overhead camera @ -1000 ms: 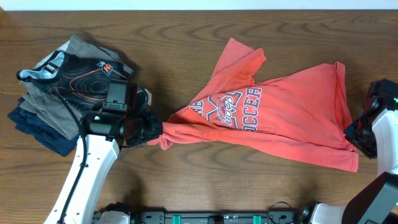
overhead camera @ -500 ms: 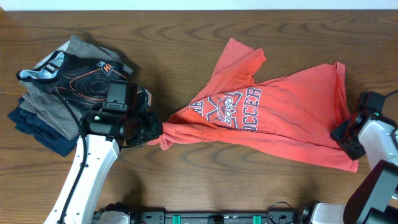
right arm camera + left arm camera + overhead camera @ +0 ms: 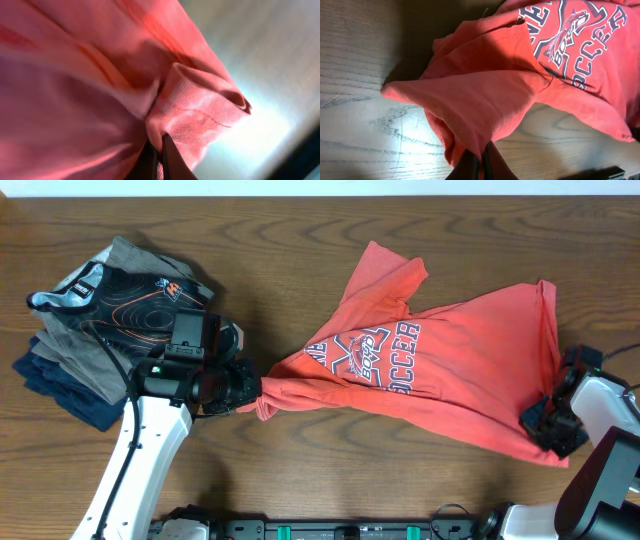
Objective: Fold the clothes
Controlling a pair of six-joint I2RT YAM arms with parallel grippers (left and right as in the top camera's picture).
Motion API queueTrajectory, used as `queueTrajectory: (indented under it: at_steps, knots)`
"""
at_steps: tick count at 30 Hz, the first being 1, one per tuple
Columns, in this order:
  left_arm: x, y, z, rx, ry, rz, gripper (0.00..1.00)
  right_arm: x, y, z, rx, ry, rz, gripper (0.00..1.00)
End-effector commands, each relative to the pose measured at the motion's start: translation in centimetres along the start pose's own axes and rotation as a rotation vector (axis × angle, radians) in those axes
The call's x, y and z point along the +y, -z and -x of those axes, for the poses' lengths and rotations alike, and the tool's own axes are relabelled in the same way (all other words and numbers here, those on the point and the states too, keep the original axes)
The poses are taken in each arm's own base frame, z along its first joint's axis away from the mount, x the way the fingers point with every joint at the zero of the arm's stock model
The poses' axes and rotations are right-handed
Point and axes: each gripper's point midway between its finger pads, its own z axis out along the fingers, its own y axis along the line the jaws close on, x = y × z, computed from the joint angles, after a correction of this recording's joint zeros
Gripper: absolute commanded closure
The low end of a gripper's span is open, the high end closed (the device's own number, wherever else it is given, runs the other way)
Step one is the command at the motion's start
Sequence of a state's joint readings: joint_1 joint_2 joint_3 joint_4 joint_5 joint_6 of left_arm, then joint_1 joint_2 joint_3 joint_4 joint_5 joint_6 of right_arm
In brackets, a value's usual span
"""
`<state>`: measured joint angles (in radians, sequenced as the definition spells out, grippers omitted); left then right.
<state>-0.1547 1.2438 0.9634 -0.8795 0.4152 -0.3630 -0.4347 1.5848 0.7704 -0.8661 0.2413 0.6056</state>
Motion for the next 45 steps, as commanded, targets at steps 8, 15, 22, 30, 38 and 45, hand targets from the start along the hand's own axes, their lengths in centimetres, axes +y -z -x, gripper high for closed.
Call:
queueTrajectory:
  at_steps: [8, 15, 22, 30, 38, 45]
  knots:
    - [0.1, -0.1, 0.0, 0.001, 0.001, 0.007, 0.94, -1.9, 0.1, -4.0, 0.175, -0.011, -0.063, 0.73]
    - [0.1, -0.1, 0.0, 0.0, 0.001, 0.006, 0.94, -3.3, -0.2, -6.1, 0.244, -0.012, -0.12, 0.68]
    - [0.1, -0.1, 0.0, -0.001, 0.001, 0.005, 0.94, -1.2, -0.2, -5.6, 0.232, -0.104, -0.02, 0.63]
    - [0.1, -0.1, 0.0, -0.001, 0.001, 0.005, 0.94, -0.2, 3.2, -1.9, 0.144, -0.097, 0.042, 0.51]
    - [0.1, -0.1, 0.1, -0.002, 0.001, 0.005, 0.94, -3.0, 2.8, -1.8, 0.187, -0.215, -0.003, 0.37]
    - [0.1, -0.1, 0.1, -0.002, 0.0, 0.005, 0.94, -6.2, 1.2, -1.8, 0.224, -0.375, -0.041, 0.34]
